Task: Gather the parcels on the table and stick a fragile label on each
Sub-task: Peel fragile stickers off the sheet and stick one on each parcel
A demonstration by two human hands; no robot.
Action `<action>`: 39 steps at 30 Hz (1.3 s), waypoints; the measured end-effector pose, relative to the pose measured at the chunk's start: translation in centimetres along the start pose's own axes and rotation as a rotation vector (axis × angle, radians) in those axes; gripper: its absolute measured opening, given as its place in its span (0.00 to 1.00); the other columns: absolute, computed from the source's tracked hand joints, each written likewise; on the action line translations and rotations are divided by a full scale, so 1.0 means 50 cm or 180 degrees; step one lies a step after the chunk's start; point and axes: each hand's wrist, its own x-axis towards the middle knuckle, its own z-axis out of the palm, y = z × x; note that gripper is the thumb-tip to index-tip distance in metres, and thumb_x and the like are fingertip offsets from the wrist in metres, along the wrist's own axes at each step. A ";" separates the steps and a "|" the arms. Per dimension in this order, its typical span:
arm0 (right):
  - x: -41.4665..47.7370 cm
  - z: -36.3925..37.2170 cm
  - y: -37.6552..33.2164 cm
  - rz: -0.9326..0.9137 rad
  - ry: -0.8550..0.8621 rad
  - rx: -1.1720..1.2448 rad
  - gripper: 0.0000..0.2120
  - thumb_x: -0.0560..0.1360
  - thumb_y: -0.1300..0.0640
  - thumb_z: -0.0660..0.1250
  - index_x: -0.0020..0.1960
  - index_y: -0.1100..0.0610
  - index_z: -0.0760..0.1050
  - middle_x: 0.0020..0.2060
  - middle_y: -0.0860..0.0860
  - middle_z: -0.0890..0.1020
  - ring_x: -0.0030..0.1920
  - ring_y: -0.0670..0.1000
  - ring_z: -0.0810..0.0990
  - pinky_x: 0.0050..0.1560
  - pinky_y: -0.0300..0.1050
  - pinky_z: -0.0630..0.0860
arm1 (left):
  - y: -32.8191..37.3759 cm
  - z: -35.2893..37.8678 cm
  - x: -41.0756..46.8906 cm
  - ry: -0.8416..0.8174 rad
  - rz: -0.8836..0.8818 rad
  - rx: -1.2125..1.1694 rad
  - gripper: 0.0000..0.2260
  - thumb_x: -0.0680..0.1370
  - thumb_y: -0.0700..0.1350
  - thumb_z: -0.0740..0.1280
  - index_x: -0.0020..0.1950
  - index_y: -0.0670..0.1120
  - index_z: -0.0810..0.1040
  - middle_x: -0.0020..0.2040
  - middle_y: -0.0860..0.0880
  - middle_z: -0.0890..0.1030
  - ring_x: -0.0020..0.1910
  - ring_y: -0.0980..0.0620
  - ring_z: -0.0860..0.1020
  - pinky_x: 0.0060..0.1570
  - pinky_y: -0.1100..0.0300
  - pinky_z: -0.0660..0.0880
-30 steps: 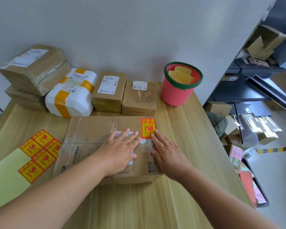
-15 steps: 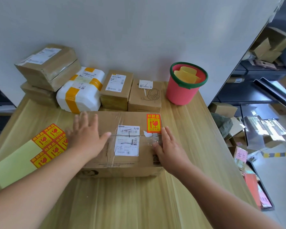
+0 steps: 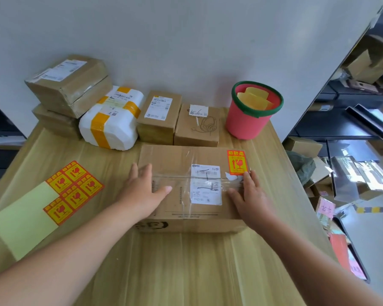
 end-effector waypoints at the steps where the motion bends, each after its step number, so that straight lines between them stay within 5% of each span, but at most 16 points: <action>1: 0.002 -0.009 0.021 0.0075 0.0034 -0.0021 0.35 0.79 0.42 0.57 0.79 0.55 0.47 0.78 0.50 0.46 0.76 0.53 0.56 0.69 0.49 0.61 | 0.013 0.013 -0.004 -0.0095 0.0143 -0.0018 0.41 0.74 0.65 0.63 0.78 0.54 0.45 0.78 0.50 0.36 0.77 0.45 0.50 0.70 0.47 0.60; 7: -0.013 -0.058 0.125 0.0342 0.0158 -0.0175 0.38 0.78 0.37 0.56 0.79 0.54 0.46 0.78 0.53 0.44 0.77 0.54 0.48 0.74 0.51 0.53 | 0.101 0.086 -0.016 -0.0661 0.1047 0.0383 0.54 0.63 0.71 0.69 0.77 0.56 0.40 0.73 0.55 0.25 0.73 0.50 0.27 0.74 0.46 0.46; 11: -0.049 -0.096 0.168 -0.0126 0.0082 -0.0832 0.42 0.71 0.26 0.42 0.78 0.47 0.44 0.78 0.49 0.40 0.76 0.51 0.35 0.75 0.52 0.43 | 0.156 0.124 -0.009 -0.0865 0.1523 0.0921 0.59 0.59 0.72 0.71 0.77 0.57 0.37 0.71 0.56 0.22 0.68 0.52 0.20 0.74 0.44 0.46; 13: -0.068 -0.100 0.184 -0.0339 -0.0065 -0.1147 0.48 0.64 0.21 0.37 0.78 0.45 0.41 0.77 0.47 0.37 0.76 0.53 0.32 0.75 0.56 0.40 | 0.183 0.143 -0.004 -0.0885 0.1652 0.1148 0.56 0.62 0.70 0.71 0.76 0.57 0.36 0.72 0.55 0.23 0.68 0.51 0.20 0.73 0.43 0.46; 16: -0.073 -0.089 0.219 -0.0444 -0.0196 -0.1520 0.45 0.69 0.26 0.51 0.77 0.44 0.39 0.77 0.47 0.38 0.76 0.54 0.35 0.74 0.61 0.39 | 0.224 0.165 0.004 -0.0781 0.1746 0.1222 0.49 0.69 0.66 0.68 0.77 0.56 0.37 0.74 0.54 0.27 0.70 0.50 0.23 0.72 0.45 0.45; 21: -0.026 -0.088 0.259 -0.0365 0.0220 -0.1431 0.38 0.70 0.38 0.68 0.74 0.47 0.57 0.75 0.51 0.63 0.75 0.60 0.59 0.69 0.69 0.58 | 0.279 0.183 0.037 -0.0670 0.1837 0.1369 0.45 0.73 0.66 0.63 0.77 0.55 0.37 0.76 0.52 0.31 0.72 0.48 0.26 0.73 0.44 0.44; 33: 0.110 -0.134 0.289 -0.0470 0.0327 -0.1422 0.36 0.76 0.36 0.57 0.78 0.45 0.48 0.78 0.47 0.50 0.78 0.54 0.44 0.74 0.61 0.41 | 0.356 0.190 0.145 -0.0438 0.1866 0.1589 0.43 0.73 0.69 0.58 0.77 0.53 0.37 0.77 0.48 0.33 0.74 0.44 0.30 0.74 0.40 0.44; 39: 0.146 -0.151 0.293 -0.0475 0.0271 -0.1528 0.35 0.75 0.35 0.56 0.77 0.45 0.50 0.78 0.48 0.53 0.77 0.54 0.47 0.74 0.62 0.45 | 0.373 0.196 0.174 -0.0340 0.1861 0.1570 0.43 0.73 0.69 0.59 0.77 0.53 0.39 0.77 0.47 0.35 0.75 0.43 0.32 0.73 0.39 0.48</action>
